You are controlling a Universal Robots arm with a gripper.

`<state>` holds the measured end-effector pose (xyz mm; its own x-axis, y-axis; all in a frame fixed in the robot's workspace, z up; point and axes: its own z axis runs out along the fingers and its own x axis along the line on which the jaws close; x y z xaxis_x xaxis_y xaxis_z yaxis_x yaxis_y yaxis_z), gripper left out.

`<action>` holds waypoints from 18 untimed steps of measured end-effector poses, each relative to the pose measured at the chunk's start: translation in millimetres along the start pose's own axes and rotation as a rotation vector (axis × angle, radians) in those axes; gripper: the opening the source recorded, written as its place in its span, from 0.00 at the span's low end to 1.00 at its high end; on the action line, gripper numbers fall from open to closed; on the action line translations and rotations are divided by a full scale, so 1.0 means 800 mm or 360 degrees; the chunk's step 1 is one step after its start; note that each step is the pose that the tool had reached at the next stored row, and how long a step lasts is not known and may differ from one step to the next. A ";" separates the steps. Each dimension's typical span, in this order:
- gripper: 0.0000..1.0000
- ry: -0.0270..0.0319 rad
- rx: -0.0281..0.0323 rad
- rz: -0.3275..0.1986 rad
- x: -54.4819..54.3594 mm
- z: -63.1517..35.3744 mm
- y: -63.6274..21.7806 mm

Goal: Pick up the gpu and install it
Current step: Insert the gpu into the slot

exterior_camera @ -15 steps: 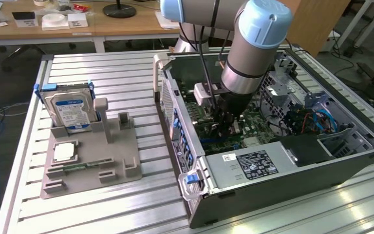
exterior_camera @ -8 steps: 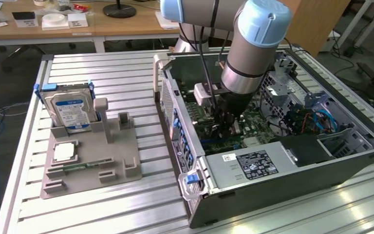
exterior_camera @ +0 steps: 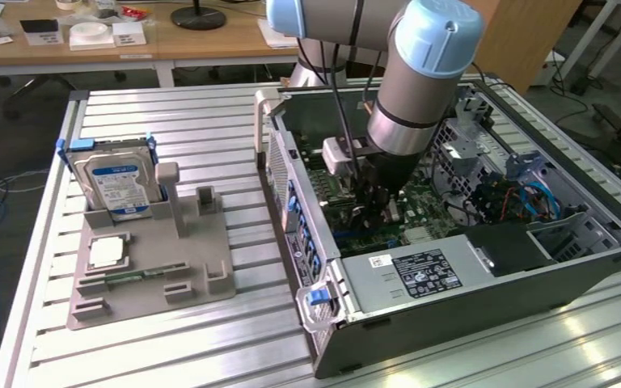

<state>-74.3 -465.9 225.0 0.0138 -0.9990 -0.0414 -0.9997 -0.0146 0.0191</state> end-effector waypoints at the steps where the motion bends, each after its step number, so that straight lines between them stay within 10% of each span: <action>1: 0.28 0.00000 0.00001 0.0000 0.000 0.000 0.000; 18: 0.28 0.00012 -0.00012 0.0000 -0.002 0.004 0.001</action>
<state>-75.6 -463.8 221.5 0.0140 -0.9991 -0.0406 -0.9997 -0.0148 0.0198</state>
